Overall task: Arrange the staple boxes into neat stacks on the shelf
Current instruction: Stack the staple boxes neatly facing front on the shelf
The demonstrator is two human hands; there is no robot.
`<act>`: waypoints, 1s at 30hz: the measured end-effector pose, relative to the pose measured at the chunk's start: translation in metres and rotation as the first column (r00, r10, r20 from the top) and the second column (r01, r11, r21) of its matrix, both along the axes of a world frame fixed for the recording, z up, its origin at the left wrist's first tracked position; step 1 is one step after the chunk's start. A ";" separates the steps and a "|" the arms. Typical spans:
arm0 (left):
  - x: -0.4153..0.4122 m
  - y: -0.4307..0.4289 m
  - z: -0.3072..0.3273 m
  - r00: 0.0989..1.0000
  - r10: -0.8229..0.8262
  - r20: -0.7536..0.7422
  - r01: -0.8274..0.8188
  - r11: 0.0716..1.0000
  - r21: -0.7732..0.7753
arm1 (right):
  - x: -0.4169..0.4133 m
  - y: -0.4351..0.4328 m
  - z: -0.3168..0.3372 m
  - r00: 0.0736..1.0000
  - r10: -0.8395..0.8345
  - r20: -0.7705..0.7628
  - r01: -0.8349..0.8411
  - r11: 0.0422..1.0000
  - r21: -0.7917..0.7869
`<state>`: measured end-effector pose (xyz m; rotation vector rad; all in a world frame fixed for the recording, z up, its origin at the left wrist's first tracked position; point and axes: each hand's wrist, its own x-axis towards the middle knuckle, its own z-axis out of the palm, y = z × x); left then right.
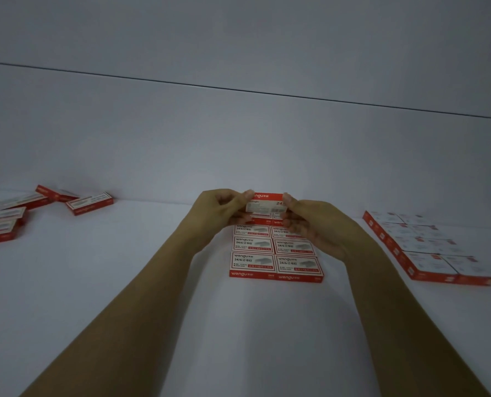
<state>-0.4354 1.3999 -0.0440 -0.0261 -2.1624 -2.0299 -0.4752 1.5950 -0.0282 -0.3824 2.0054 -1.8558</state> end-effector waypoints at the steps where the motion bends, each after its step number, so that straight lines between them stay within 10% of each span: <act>1: 0.001 -0.001 0.001 1.000 -0.002 -0.005 0.002 1.000 0.000 | 0.001 0.001 0.001 1.000 0.008 -0.004 -0.008 1.000 -0.018; 12: 0.005 0.003 0.005 0.991 0.040 -0.126 -0.056 0.990 -0.132 | 0.006 -0.003 0.001 0.936 -0.107 -0.335 0.136 0.989 0.063; 30: 0.014 0.006 -0.003 0.984 0.138 -0.115 -0.156 0.975 -0.158 | 0.008 -0.011 -0.008 0.902 -0.097 -0.420 0.169 0.976 0.138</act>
